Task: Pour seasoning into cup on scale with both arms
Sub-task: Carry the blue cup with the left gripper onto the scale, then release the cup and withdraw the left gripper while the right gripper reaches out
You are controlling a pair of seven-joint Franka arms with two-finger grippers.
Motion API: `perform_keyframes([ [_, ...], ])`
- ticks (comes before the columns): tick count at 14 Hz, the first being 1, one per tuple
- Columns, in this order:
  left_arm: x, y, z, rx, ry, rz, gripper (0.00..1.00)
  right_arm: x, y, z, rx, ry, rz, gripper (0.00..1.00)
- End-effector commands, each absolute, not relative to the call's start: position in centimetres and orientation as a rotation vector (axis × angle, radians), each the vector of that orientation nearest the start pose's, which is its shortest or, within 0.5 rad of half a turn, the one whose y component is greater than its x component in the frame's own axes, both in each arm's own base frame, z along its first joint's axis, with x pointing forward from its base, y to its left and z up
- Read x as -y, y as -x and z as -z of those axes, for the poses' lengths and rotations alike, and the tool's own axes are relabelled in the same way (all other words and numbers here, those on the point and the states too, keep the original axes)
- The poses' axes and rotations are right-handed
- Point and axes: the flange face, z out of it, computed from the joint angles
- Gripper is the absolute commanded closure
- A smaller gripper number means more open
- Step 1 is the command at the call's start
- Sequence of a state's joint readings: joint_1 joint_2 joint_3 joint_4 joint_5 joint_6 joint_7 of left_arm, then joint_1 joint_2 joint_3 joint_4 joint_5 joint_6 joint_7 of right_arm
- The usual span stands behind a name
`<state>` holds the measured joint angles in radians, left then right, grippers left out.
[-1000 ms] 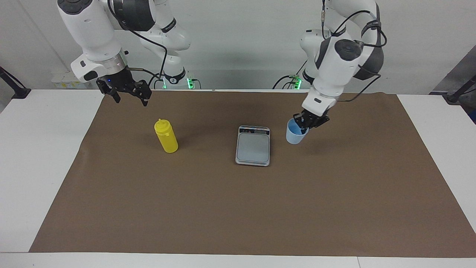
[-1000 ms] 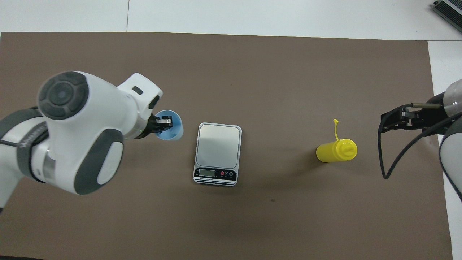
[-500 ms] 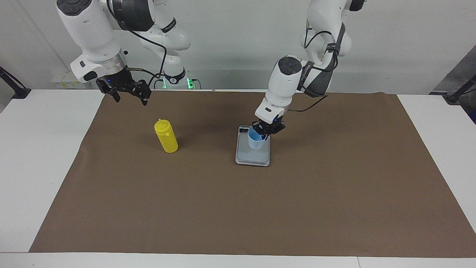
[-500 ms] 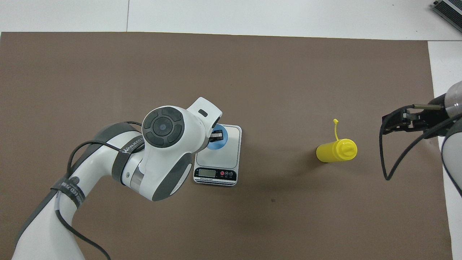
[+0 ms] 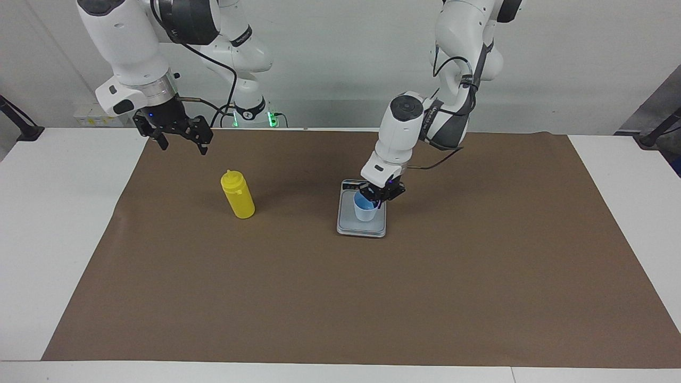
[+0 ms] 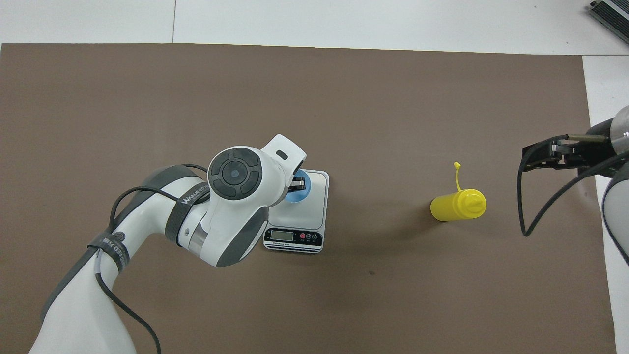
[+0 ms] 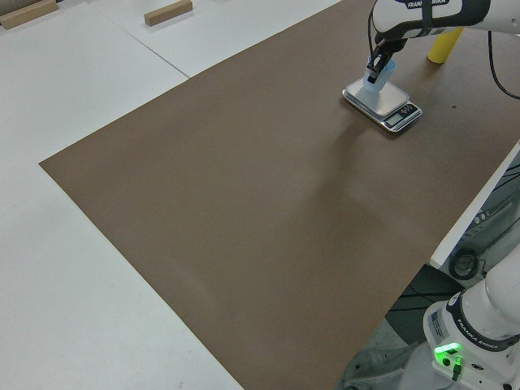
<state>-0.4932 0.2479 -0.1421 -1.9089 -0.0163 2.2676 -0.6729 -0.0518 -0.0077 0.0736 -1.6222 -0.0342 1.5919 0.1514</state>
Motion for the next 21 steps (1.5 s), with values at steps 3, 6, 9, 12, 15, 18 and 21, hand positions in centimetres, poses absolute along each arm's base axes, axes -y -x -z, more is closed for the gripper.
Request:
perform_keyframes([
  [3, 36.8, -50.1, -37.7, 0.097, 3.229, 0.127, 0.01, -1.3, -55.6, -60.6, -0.149, 3.168, 0.001, 0.00],
  [6, 35.4, -50.8, -40.0, 0.113, 3.206, 0.124, 0.00, -1.4, -55.5, -60.7, -0.151, 3.168, -0.004, 0.00],
  [9, 31.0, -52.4, -44.9, -0.036, 3.123, 0.168, 0.00, -1.2, -55.5, -60.6, -0.158, 3.168, -0.011, 0.00],
  [12, 25.9, -54.1, -47.3, -0.155, 3.080, 0.091, 0.00, 0.2, -55.5, -59.8, -0.449, 3.140, -0.017, 0.00],
  [15, 19.9, -55.1, -50.2, -0.203, 3.073, 0.090, 0.00, 0.2, -55.4, -57.0, -0.893, 2.984, -0.064, 0.00],
  [18, 13.8, -55.0, -53.4, -0.278, 3.088, 0.066, 0.00, 0.1, -56.2, -53.7, -1.311, 2.752, -0.048, 0.00],
  [21, 9.8, -54.3, -56.3, -0.337, 3.087, 0.037, 0.00, 3.7, -56.9, -49.7, -1.566, 2.499, -0.205, 0.00],
])
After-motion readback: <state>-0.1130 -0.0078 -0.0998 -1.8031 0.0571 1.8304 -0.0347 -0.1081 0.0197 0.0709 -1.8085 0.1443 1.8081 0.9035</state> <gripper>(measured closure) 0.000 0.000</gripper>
